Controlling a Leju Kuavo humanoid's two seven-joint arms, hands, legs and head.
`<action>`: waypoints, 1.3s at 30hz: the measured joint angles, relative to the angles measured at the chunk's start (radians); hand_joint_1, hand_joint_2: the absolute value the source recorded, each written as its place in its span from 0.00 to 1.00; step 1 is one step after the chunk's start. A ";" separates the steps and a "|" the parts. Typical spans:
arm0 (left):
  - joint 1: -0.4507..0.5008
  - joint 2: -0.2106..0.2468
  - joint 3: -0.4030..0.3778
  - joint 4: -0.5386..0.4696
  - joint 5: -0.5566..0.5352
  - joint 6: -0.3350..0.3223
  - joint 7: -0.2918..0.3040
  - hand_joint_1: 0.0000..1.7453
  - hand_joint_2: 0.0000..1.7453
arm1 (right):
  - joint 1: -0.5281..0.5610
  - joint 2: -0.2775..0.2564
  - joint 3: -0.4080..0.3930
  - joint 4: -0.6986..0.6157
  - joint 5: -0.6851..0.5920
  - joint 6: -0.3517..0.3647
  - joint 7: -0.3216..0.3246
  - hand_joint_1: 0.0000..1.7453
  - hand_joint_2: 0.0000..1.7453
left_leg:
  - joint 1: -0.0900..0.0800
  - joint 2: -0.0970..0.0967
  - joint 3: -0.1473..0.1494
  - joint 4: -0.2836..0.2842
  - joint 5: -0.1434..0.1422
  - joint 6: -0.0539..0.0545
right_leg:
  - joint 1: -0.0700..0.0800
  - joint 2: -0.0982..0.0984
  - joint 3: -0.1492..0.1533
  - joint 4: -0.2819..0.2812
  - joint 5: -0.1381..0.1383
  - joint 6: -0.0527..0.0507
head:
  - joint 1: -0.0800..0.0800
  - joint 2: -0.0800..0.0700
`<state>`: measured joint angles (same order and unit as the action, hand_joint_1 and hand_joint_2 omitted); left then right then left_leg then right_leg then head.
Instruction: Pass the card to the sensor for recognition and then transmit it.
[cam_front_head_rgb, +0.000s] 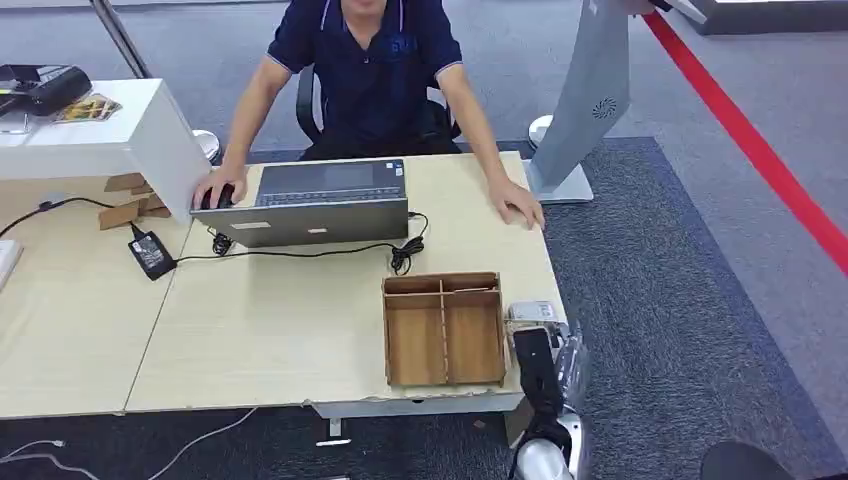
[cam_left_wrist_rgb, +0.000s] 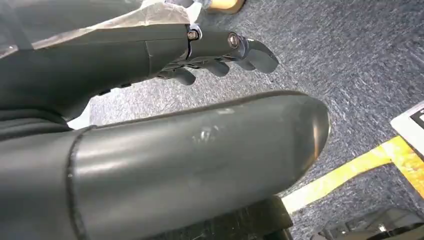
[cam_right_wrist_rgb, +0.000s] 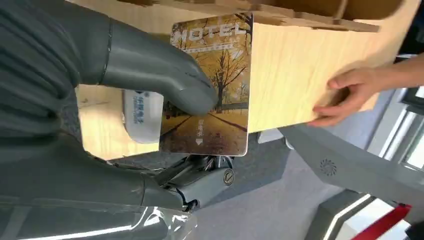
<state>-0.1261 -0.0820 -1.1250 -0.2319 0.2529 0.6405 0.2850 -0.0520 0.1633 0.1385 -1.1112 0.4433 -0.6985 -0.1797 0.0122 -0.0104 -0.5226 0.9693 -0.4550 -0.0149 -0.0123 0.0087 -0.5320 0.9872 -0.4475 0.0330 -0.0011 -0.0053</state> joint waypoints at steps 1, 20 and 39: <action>0.000 0.000 0.000 0.000 0.001 0.000 0.000 0.00 0.00 | 0.001 0.000 0.001 0.004 0.000 0.000 0.000 1.00 1.00 | 0.000 0.000 0.000 0.000 0.000 0.000 | 0.000 0.000 0.000 0.000 0.000 0.000 | 0.000 0.000; 0.000 0.000 0.000 0.000 0.007 0.005 -0.002 0.00 0.00 | 0.002 -0.004 0.003 0.050 -0.003 0.000 -0.002 1.00 1.00 | 0.000 0.000 0.000 0.000 0.000 0.000 | 0.000 0.000 0.000 0.000 0.000 0.000 | 0.000 0.000; 0.000 0.000 0.001 0.000 -0.008 -0.001 -0.005 0.00 0.00 | -0.004 -0.004 0.001 -0.009 0.000 0.000 -0.039 1.00 1.00 | 0.000 0.000 0.000 0.000 0.000 0.000 | 0.000 0.000 0.000 0.000 0.000 0.000 | 0.000 0.000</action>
<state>-0.1256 -0.0820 -1.1238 -0.2319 0.2445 0.6397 0.2796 -0.0556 0.1595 0.1396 -1.1203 0.4436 -0.6989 -0.2186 0.0122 -0.0103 -0.5225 0.9693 -0.4550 -0.0149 -0.0124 0.0087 -0.5318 0.9872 -0.4474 0.0330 -0.0011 -0.0053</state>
